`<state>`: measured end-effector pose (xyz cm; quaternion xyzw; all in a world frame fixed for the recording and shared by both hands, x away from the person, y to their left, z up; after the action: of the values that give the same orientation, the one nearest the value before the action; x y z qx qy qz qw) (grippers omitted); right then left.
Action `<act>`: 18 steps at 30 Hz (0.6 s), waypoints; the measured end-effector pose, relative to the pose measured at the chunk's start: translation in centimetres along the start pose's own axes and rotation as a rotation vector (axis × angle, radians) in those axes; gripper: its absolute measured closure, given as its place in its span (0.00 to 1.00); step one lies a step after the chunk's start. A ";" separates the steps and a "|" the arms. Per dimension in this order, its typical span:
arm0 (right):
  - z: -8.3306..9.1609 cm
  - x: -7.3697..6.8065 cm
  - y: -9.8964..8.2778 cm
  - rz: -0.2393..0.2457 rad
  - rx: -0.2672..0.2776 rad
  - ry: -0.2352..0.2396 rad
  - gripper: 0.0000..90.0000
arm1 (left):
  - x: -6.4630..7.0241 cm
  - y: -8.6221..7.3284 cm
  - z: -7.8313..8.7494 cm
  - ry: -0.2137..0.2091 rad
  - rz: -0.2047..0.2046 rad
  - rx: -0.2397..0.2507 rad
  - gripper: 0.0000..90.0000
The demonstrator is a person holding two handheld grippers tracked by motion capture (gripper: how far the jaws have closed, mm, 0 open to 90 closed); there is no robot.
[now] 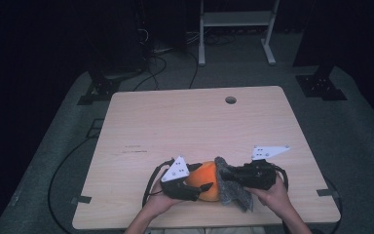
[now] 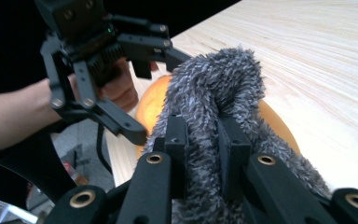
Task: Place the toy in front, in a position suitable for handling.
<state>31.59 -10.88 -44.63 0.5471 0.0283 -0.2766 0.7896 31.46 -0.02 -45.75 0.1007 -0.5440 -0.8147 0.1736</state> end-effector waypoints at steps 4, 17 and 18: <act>0.1 0.3 -0.2 0.021 -0.013 -0.025 0.85 | -0.8 -0.2 0.5 -0.002 0.026 -0.003 0.15; 0.8 1.1 -0.3 0.011 -0.002 -0.062 0.85 | -0.8 -2.3 -0.8 -0.051 0.049 -0.086 0.27; 1.0 1.0 -0.1 0.017 0.006 -0.067 0.85 | -0.8 -2.0 -0.6 -0.040 0.045 -0.064 0.32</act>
<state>32.11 -12.17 -44.66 0.5401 -0.0035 -0.2880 0.7908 32.05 0.52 -47.84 0.0664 -0.5230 -0.8295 0.1842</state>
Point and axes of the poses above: each handheld gripper's, and its own axes: z roughly backward along the jaws, y roughly out of its top, x roughly to its right, the point moved 10 cm from there along -z, roughly forward along the jaws
